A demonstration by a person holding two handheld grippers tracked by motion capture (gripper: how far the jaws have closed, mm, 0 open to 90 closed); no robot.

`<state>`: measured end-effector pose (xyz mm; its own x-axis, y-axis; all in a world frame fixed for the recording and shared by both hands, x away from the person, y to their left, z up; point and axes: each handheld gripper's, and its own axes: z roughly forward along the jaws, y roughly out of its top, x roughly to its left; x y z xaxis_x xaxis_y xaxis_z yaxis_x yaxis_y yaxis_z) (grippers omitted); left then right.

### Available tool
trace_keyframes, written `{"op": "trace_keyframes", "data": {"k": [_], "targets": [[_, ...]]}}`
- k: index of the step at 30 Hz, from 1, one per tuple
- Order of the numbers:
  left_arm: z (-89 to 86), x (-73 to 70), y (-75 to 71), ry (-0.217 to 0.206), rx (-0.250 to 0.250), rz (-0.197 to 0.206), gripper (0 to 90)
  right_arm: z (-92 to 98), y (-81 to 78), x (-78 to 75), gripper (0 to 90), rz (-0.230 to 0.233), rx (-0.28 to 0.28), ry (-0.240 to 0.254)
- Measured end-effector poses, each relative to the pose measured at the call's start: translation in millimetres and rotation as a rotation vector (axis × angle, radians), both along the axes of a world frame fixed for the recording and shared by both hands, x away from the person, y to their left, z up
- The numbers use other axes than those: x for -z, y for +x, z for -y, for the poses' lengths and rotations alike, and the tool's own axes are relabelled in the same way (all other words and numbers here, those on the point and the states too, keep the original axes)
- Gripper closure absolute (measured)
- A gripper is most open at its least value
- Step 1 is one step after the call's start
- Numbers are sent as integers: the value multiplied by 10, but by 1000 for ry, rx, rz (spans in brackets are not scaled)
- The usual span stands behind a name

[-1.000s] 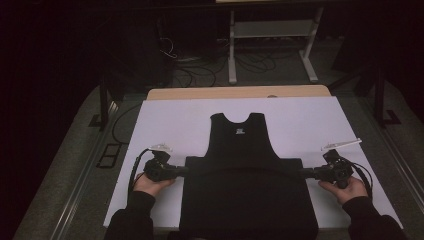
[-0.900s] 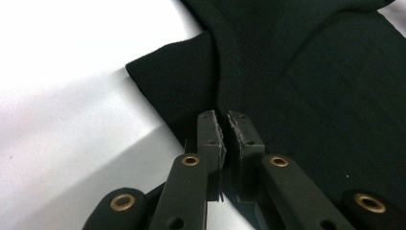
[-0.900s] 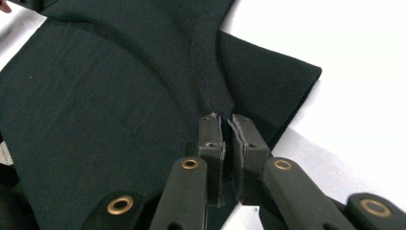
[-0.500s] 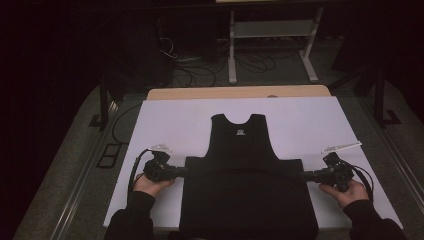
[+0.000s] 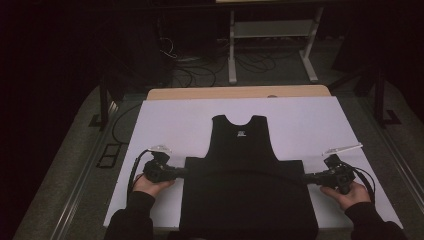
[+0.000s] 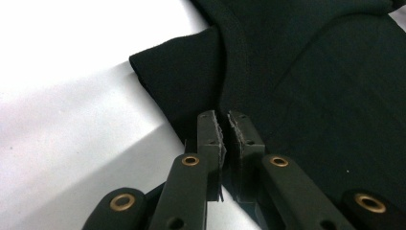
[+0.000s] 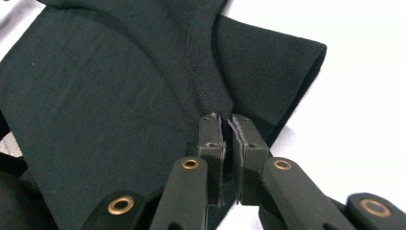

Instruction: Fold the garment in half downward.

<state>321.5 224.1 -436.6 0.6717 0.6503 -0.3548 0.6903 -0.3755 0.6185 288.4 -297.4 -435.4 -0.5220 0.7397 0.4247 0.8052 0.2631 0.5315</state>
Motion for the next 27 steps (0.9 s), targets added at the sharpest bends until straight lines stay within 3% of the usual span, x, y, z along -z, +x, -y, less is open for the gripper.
{"op": "trace_keyframes", "data": {"k": [11, 21, 27], "targets": [[17, 8, -1, -2, 11, -2, 805, -12, -3, -6, 786, 5, -4, 6], [21, -34, -20, -4, 23, 26, 610, -8, -11, -41, 674, 44, 3, -2], [23, -94, -30, -6, 19, 60, 477, -14, -19, -89, 568, 95, 11, -2]]}}
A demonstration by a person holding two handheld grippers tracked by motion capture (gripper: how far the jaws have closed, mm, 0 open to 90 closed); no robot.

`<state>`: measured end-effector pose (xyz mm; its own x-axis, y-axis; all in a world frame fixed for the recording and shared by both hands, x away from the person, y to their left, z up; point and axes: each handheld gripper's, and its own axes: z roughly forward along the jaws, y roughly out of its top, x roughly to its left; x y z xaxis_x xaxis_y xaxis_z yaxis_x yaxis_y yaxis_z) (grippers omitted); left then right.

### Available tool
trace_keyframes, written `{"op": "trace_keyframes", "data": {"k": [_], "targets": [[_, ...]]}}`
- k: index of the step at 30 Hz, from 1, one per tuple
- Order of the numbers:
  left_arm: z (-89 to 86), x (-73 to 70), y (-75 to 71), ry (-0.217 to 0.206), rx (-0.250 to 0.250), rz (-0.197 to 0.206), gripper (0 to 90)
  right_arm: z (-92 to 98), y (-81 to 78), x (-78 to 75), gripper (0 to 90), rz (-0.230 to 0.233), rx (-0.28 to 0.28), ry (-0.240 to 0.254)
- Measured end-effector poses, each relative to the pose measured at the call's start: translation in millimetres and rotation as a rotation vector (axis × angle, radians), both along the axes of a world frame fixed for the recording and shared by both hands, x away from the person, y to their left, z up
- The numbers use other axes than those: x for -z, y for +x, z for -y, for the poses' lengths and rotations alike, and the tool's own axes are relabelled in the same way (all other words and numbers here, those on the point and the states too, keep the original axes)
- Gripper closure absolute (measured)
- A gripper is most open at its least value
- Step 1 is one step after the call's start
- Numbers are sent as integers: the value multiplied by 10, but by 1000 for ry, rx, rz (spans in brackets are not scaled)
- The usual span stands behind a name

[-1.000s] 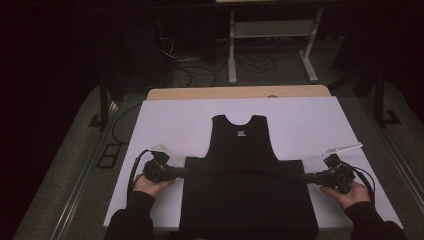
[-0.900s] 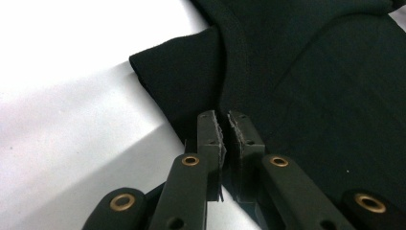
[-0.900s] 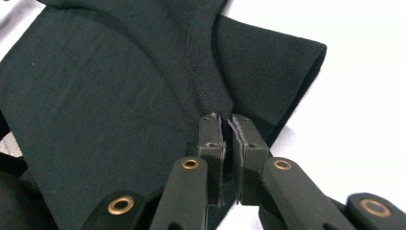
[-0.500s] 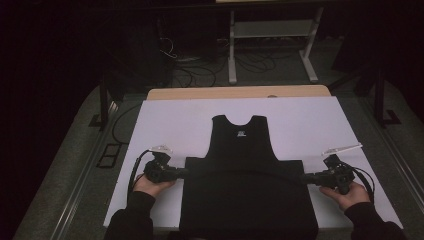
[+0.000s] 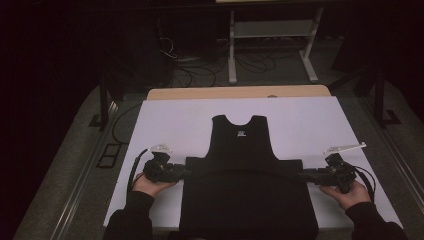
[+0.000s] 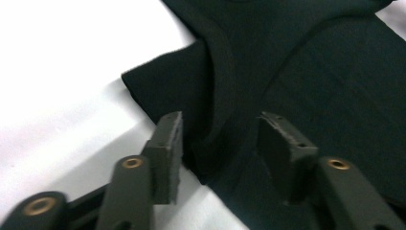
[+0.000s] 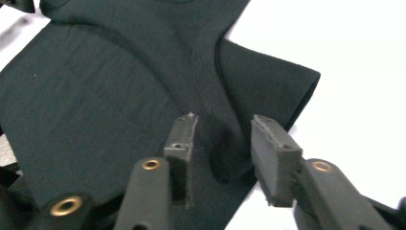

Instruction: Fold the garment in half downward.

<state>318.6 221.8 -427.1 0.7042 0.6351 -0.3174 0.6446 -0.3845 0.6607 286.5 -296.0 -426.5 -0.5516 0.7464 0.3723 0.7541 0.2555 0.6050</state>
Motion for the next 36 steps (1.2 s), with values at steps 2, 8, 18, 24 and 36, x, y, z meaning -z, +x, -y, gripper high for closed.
{"op": "trace_keyframes", "data": {"k": [2, 8, 18, 24, 36], "targets": [[0, -30, 0, -4, 2, 9, 436, -6, 2, -17, 509, 14, 1, -2], [-6, -99, 2, -44, 5, 30, 319, -26, 25, -63, 371, 54, 6, -5], [-19, -147, 52, -67, -2, 64, 123, -19, 126, -153, 147, 104, 26, -8], [17, -167, 117, -75, 23, 64, 55, -43, 214, -192, 0, 120, 48, -33], [61, -211, 201, -33, 28, 71, 0, -88, 329, -272, 0, 146, 28, -14]]}}
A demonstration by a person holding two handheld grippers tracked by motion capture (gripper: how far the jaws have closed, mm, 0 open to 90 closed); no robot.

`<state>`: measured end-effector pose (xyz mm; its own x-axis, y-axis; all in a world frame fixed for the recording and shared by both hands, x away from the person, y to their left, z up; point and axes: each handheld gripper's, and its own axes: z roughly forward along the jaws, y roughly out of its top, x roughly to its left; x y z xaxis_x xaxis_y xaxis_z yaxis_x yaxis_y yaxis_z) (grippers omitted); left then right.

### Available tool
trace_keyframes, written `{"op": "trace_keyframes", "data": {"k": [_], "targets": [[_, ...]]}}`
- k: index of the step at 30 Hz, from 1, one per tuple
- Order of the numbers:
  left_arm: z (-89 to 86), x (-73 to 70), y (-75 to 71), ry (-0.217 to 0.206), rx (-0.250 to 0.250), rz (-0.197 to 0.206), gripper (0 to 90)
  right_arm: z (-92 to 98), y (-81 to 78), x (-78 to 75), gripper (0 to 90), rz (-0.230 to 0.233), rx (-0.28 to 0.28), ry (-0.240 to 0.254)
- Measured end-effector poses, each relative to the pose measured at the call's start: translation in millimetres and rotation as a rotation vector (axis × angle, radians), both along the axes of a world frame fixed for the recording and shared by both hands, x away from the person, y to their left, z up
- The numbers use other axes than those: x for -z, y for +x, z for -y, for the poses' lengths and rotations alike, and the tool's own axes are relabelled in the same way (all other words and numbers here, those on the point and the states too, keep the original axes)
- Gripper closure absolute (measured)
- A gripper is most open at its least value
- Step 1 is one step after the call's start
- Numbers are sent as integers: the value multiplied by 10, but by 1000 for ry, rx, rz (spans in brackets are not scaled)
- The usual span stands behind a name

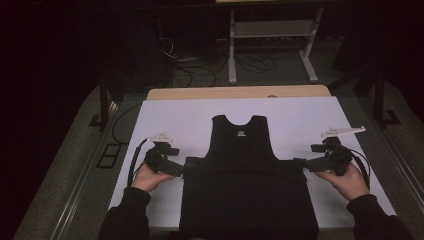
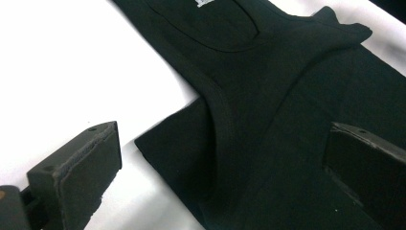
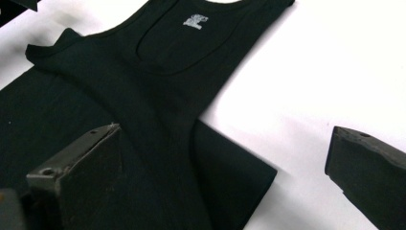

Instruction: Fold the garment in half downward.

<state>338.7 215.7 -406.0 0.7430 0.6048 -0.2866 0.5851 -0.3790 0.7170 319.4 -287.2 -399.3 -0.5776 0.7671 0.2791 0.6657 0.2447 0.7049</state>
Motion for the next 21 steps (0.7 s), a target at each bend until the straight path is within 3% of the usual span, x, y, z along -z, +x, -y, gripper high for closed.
{"op": "trace_keyframes", "data": {"k": [21], "targets": [[19, -161, 128, 26, -2, 34, 0, -15, 140, -144, 0, 35, -16, -4]]}}
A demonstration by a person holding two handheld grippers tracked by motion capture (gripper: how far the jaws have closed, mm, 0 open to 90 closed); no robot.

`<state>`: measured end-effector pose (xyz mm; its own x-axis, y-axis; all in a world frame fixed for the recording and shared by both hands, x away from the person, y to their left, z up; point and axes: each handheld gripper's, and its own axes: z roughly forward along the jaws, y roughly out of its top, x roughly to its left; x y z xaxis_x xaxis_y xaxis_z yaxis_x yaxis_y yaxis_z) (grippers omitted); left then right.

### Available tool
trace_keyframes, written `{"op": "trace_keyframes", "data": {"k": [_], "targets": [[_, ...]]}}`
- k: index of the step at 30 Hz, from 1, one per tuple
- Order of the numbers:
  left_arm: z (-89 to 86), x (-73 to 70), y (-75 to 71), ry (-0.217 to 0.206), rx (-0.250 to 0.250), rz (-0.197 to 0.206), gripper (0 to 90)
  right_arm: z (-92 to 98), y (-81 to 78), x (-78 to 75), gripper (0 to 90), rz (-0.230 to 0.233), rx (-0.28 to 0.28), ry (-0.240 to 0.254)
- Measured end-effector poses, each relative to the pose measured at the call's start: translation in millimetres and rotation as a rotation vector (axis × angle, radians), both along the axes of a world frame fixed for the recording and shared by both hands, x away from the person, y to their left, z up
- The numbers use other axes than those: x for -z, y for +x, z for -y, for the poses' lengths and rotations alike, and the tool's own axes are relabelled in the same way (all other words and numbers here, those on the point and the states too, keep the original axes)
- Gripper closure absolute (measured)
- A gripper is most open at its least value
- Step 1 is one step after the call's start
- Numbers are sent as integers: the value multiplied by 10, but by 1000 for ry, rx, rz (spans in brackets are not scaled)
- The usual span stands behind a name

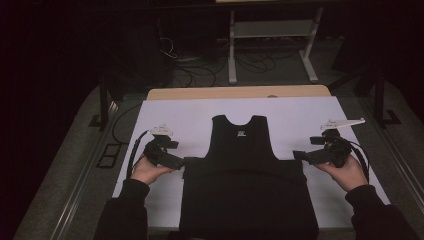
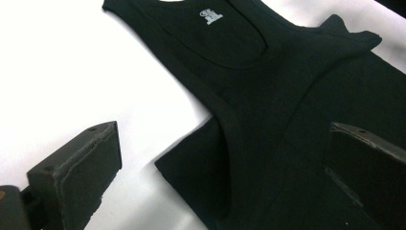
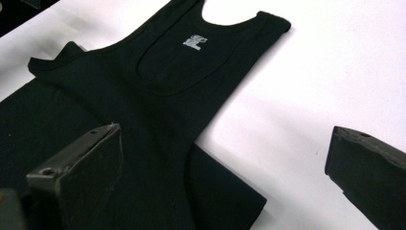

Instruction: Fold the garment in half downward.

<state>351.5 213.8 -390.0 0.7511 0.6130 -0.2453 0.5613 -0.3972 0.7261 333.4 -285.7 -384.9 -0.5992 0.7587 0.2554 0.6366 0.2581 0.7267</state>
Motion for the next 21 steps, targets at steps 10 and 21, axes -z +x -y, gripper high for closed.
{"op": "trace_keyframes", "data": {"k": [10, 21], "targets": [[45, -73, 98, 19, 16, 14, 0, 3, 99, -56, 0, 15, -9, 0], [97, -143, 227, 22, 22, 20, 0, -18, 213, -137, 0, 32, -24, -6]]}}
